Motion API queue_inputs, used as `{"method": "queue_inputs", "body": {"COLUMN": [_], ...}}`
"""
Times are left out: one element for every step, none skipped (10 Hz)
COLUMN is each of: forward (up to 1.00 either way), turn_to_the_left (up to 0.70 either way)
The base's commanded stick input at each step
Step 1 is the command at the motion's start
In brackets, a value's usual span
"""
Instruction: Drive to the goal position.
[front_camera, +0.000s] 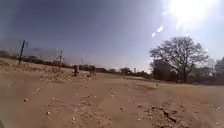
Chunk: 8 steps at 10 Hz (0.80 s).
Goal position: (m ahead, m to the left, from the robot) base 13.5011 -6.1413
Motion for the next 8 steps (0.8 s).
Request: {"method": "queue_inputs", "body": {"forward": [0.5,0.5,0.5,0.5,0.5,0.5,0.5,0.5], "turn_to_the_left": [0.0,0.0,0.0,0.0,0.0,0.0,0.0,0.0]}}
